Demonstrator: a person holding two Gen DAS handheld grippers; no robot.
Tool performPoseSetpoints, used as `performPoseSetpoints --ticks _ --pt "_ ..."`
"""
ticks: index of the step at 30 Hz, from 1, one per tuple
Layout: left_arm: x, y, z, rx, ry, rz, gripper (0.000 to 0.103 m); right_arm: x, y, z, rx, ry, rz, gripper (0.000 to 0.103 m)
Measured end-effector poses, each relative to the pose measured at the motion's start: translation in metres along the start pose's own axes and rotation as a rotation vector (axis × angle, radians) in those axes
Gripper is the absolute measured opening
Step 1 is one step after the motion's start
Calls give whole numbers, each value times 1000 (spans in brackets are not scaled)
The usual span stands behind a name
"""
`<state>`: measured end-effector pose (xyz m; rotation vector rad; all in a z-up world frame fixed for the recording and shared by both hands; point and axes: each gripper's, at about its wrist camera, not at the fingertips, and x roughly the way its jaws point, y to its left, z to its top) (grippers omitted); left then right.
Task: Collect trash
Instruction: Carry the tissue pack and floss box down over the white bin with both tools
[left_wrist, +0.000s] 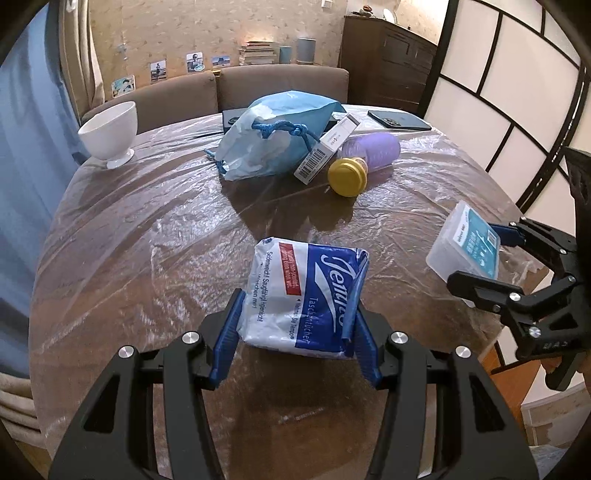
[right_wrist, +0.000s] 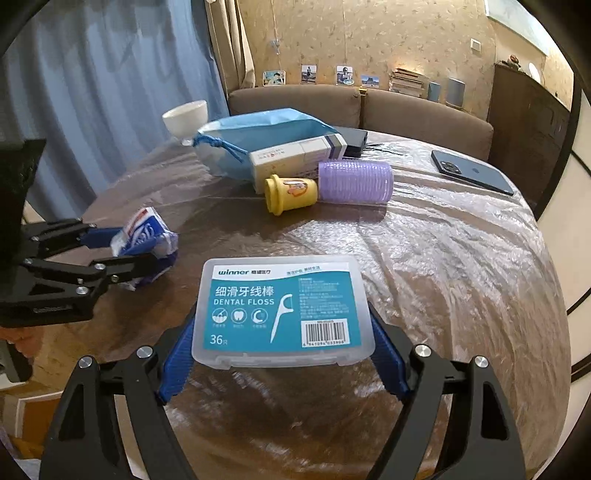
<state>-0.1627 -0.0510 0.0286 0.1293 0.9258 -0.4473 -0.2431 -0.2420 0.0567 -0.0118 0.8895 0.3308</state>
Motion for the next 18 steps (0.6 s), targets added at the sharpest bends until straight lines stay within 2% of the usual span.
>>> performPoseSetpoints --ticks 8,18 --pt "-8 -7 -17 -31 6 6 55 -17 8 -15 27 -1 39 80" --pt "-19 -11 -31 -63 -6 33 54 -30 7 -31 48 9 47 80"
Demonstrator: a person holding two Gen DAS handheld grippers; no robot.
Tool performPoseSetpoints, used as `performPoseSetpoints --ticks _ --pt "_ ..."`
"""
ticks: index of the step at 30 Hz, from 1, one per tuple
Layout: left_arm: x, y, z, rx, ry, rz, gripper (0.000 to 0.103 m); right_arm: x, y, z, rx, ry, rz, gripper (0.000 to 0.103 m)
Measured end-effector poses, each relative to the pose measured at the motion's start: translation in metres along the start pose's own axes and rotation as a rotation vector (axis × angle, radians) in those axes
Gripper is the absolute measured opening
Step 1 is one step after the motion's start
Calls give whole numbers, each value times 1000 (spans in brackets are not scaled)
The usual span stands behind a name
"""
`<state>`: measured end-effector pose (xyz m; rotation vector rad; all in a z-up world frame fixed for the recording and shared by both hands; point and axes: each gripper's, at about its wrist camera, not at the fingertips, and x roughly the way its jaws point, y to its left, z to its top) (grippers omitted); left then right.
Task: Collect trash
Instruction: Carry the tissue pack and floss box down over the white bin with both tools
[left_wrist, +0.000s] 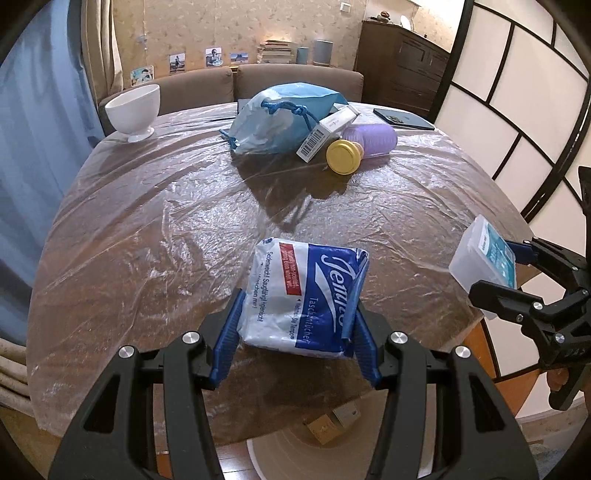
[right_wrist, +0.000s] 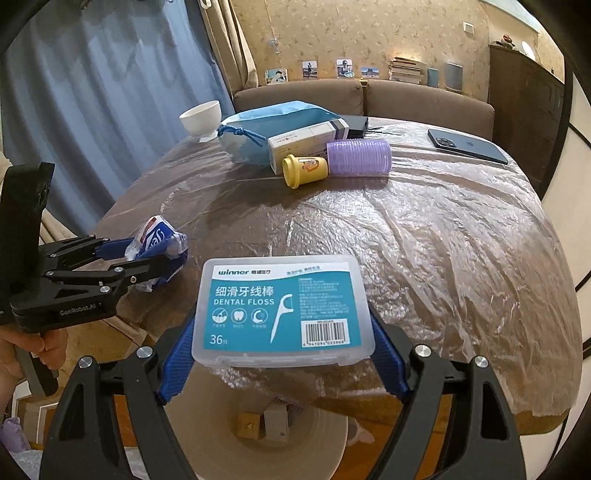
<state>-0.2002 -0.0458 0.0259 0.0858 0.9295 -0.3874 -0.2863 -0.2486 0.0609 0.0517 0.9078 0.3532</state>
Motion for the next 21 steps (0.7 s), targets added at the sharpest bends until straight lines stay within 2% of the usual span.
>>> performPoseSetpoints --ticks 21 --pt "-22 -10 -17 -7 -2 -31 51 -15 6 -19 6 22 45 80"
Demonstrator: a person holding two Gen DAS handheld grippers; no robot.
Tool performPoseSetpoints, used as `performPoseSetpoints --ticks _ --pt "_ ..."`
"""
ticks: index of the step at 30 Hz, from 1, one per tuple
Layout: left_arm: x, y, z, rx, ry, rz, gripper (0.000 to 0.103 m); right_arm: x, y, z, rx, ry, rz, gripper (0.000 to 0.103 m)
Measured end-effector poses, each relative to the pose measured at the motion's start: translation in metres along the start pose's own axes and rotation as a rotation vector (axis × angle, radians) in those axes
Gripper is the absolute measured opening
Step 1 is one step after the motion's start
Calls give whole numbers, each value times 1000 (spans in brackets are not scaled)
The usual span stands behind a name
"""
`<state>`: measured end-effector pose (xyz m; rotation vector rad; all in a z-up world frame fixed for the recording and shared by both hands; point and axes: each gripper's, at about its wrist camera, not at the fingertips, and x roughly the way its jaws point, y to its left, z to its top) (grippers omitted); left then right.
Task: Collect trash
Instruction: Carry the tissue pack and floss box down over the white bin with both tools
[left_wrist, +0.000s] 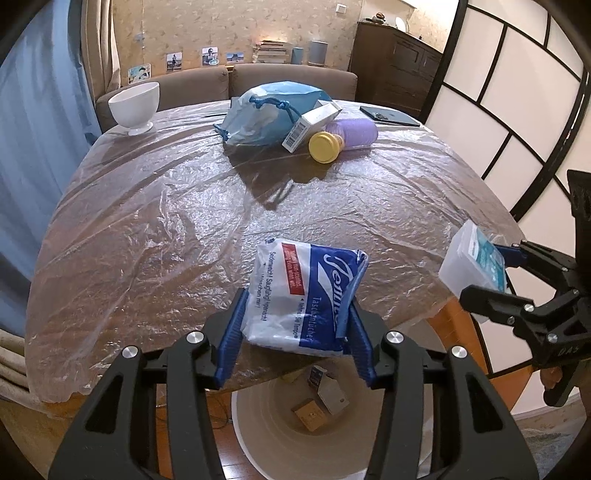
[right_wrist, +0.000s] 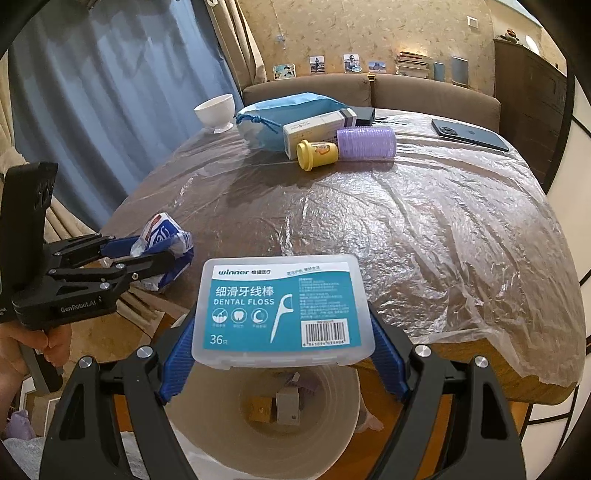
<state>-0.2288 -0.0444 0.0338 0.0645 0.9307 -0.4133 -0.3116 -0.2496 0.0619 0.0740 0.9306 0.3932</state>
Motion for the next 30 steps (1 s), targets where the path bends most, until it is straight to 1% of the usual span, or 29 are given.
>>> performPoseSetpoints --ticks 6,12,23,30 --pt "-14 -5 -4 6 -1 -12 51 -10 4 -4 -22 -11 6 80" --pt "-22 -13 -17 12 19 -23 51 -12 8 -14 -36 12 31 80" --pt "-24 -24 -41 20 67 -38 51 -13 18 -34 -60 58 51 80" --pt "-17 -32 -55 49 100 -24 51 -9 22 -44 -74 91 61 80"
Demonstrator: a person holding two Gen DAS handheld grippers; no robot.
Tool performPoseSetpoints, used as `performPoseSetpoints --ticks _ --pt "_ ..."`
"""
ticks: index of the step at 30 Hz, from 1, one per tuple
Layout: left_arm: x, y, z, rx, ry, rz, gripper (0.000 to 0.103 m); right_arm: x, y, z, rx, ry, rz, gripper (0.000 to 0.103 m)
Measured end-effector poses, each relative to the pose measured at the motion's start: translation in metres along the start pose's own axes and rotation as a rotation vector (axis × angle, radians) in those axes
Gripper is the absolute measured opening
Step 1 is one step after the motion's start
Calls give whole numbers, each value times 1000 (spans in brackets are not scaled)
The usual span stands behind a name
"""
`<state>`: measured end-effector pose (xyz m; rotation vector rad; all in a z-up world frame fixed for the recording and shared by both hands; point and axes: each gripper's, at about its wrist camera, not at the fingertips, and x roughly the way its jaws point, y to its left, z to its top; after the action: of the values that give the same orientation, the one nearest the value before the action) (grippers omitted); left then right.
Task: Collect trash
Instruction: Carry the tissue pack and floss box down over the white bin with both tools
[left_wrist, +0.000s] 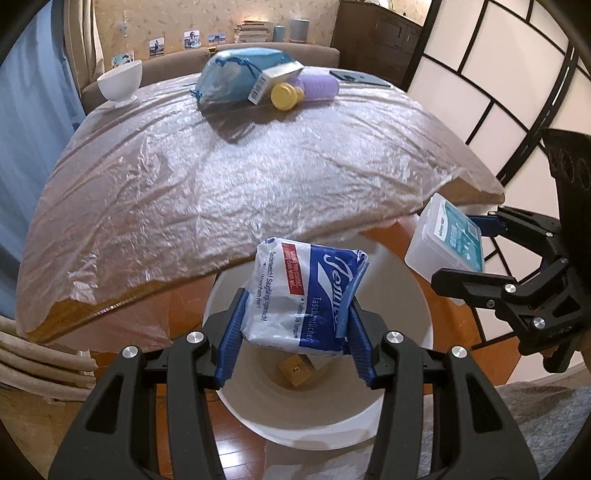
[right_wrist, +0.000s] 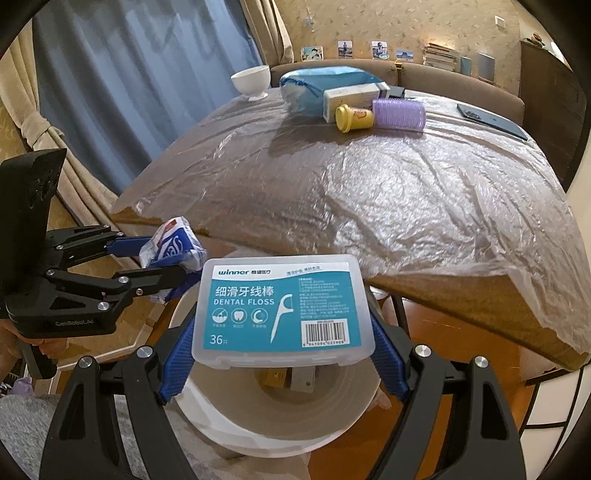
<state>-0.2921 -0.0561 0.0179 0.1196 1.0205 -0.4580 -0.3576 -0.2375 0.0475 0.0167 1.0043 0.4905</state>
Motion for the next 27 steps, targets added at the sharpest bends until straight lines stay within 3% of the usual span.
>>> performPoseSetpoints --ticks 27 --pt "46 -11 -25 69 130 113 51 37 7 -28 -49 117 -35 80"
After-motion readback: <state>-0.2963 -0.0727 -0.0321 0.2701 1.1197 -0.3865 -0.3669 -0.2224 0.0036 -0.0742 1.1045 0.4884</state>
